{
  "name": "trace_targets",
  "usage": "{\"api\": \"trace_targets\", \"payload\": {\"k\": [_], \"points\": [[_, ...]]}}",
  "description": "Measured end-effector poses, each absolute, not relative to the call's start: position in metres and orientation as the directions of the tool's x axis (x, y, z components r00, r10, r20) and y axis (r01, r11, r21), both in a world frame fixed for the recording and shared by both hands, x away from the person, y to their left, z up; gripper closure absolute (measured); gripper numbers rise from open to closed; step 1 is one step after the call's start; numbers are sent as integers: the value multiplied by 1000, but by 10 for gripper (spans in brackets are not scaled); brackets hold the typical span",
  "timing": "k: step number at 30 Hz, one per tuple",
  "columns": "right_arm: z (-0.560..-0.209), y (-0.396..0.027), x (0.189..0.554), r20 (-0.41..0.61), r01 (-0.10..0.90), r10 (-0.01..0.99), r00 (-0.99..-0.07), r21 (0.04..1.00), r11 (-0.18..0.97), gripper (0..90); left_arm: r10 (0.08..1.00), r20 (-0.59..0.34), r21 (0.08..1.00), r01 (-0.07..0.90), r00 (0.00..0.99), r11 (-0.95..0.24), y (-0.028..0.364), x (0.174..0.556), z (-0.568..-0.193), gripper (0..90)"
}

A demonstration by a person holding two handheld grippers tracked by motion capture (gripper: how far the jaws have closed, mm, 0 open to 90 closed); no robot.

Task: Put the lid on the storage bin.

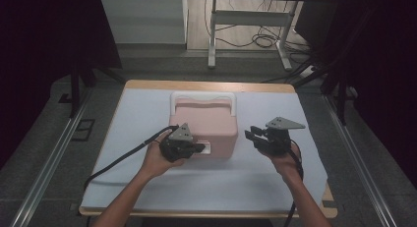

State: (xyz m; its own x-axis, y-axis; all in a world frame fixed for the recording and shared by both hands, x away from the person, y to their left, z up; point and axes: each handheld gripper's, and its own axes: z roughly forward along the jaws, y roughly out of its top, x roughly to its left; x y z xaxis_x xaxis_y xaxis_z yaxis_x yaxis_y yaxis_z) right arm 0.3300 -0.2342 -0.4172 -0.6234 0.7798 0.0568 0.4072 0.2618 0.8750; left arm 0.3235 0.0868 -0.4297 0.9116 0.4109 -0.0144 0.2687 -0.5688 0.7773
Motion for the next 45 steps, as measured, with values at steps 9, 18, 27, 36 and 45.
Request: {"api": "trace_targets", "payload": {"k": [9,18,27,36,45], "points": [[-433,-243,328,87,422,780,-620,875,238,640,417,-35,785,283,908,-551,88,324,-430,900],[-446,-254,325,119,432,785,-608,879,201,634,404,-57,793,287,913,-538,90,322,-426,809],[-459,-265,321,120,433,794,-597,881,193,606,461,-55,841,290,885,-457,123,304,-413,741],[-477,-271,319,107,440,799,-592,873,209,585,547,-74,842,346,834,-414,163,286,-429,694],[-490,-273,321,84,461,796,-599,849,258,569,605,-135,829,423,785,-364,187,283,-461,682]]}}
